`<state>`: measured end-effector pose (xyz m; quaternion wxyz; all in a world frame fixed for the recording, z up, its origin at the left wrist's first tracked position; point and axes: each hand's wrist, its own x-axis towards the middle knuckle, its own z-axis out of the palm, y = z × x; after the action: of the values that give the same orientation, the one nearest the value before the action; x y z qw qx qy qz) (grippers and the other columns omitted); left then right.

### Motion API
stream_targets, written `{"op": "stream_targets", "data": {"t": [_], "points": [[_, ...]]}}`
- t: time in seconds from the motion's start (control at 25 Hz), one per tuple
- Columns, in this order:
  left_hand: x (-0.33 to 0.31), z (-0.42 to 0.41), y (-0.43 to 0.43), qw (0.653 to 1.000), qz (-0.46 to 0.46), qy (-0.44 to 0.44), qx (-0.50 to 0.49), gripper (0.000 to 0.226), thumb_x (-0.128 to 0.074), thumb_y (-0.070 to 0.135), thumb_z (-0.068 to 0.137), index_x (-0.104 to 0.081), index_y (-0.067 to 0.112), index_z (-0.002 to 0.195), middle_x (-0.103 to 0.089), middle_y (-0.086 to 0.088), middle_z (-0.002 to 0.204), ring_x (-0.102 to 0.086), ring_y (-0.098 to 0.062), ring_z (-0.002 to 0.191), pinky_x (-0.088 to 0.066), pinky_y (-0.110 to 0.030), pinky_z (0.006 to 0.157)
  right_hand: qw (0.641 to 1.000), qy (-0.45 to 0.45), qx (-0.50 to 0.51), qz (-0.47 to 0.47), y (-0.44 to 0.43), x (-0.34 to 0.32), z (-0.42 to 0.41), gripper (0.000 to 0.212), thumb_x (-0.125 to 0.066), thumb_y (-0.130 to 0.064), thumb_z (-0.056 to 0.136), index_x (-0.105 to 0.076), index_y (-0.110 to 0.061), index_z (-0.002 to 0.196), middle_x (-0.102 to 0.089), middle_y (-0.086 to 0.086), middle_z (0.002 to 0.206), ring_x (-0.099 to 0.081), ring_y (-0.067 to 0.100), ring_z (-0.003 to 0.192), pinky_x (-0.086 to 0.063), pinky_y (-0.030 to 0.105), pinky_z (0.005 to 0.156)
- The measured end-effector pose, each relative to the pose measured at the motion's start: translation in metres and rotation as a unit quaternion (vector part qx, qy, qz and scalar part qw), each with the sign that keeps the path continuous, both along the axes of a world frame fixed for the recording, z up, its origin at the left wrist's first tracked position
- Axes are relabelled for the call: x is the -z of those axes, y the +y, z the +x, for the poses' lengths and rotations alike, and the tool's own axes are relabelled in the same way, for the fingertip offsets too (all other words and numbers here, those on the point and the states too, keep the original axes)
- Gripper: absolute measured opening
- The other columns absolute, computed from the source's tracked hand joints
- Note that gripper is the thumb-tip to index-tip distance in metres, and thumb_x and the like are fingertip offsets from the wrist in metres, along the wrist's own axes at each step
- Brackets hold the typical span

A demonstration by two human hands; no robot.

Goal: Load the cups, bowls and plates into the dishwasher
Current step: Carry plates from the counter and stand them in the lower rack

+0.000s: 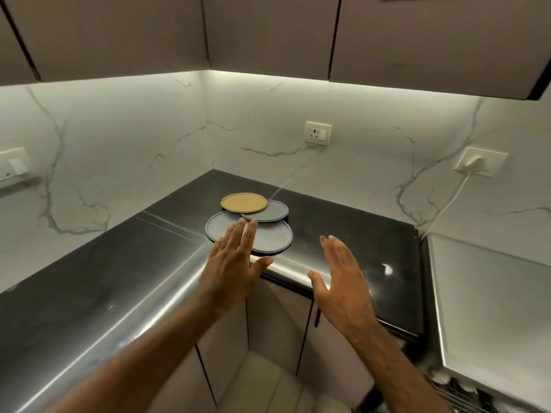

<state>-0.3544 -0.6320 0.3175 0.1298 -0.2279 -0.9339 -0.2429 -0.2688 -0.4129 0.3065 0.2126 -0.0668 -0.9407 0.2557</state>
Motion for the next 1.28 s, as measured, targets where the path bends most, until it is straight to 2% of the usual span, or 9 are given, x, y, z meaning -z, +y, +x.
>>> {"op": "stream_targets", "data": {"t": [0.24,0.36,0.56,1.0,1.12,1.28], "points": [[0.004,-0.080,-0.018,1.000,-0.005,-0.004,-0.018,0.087,-0.042,0.066,0.097,-0.001,0.027,0.164,-0.001,-0.005,0.171,0.000,-0.024,0.158,-0.005,-0.040,0.124,1.000,-0.022,0.001,0.020,-0.009,0.012,-0.061,0.073,-0.063,-0.036,0.095,-0.025,-0.031,0.157,-0.025,-0.004,0.164,-0.023,0.015,0.150,-0.033,0.045,0.120],[0.011,-0.112,-0.008,0.999,-0.004,-0.024,-0.032,0.088,-0.040,0.067,0.096,0.002,0.028,0.163,0.001,-0.005,0.171,0.002,-0.023,0.157,-0.005,-0.042,0.125,0.999,-0.019,-0.014,0.026,-0.005,0.013,-0.098,0.073,-0.063,-0.038,0.094,-0.024,-0.031,0.156,-0.025,-0.003,0.163,-0.025,0.017,0.150,-0.033,0.047,0.119],[0.023,-0.171,0.013,0.998,-0.015,-0.020,-0.051,0.090,-0.033,0.072,0.093,0.004,0.028,0.163,0.002,-0.005,0.171,0.004,-0.023,0.157,-0.007,-0.044,0.127,0.999,-0.014,-0.039,0.025,0.010,0.012,-0.169,0.075,-0.065,-0.038,0.095,-0.024,-0.030,0.157,-0.025,-0.001,0.164,-0.025,0.017,0.150,-0.031,0.043,0.120],[0.044,-0.272,0.042,0.992,-0.086,-0.008,-0.090,0.086,-0.029,0.072,0.095,-0.002,0.029,0.163,-0.001,-0.010,0.171,0.000,-0.029,0.157,-0.008,-0.050,0.126,0.995,-0.050,-0.082,0.006,0.063,0.039,-0.292,0.078,-0.068,-0.033,0.093,-0.024,-0.027,0.158,-0.030,0.002,0.162,-0.029,0.018,0.149,-0.036,0.041,0.118],[0.058,-0.302,0.051,0.989,-0.101,-0.026,-0.104,0.083,-0.031,0.072,0.095,-0.013,0.028,0.163,-0.006,-0.011,0.171,-0.003,-0.029,0.158,-0.010,-0.049,0.126,0.993,-0.075,-0.090,0.000,0.063,0.052,-0.321,0.077,-0.066,-0.034,0.094,-0.024,-0.028,0.158,-0.029,0.000,0.162,-0.028,0.016,0.149,-0.035,0.041,0.118],[0.094,-0.360,0.061,0.980,-0.114,-0.096,-0.131,0.076,-0.038,0.068,0.098,-0.032,0.022,0.157,-0.015,-0.014,0.169,-0.012,-0.031,0.157,-0.018,-0.050,0.125,0.987,-0.123,-0.100,0.015,0.060,0.079,-0.377,0.076,-0.062,-0.037,0.095,-0.021,-0.031,0.158,-0.026,-0.001,0.163,-0.025,0.016,0.149,-0.034,0.043,0.119]]}}
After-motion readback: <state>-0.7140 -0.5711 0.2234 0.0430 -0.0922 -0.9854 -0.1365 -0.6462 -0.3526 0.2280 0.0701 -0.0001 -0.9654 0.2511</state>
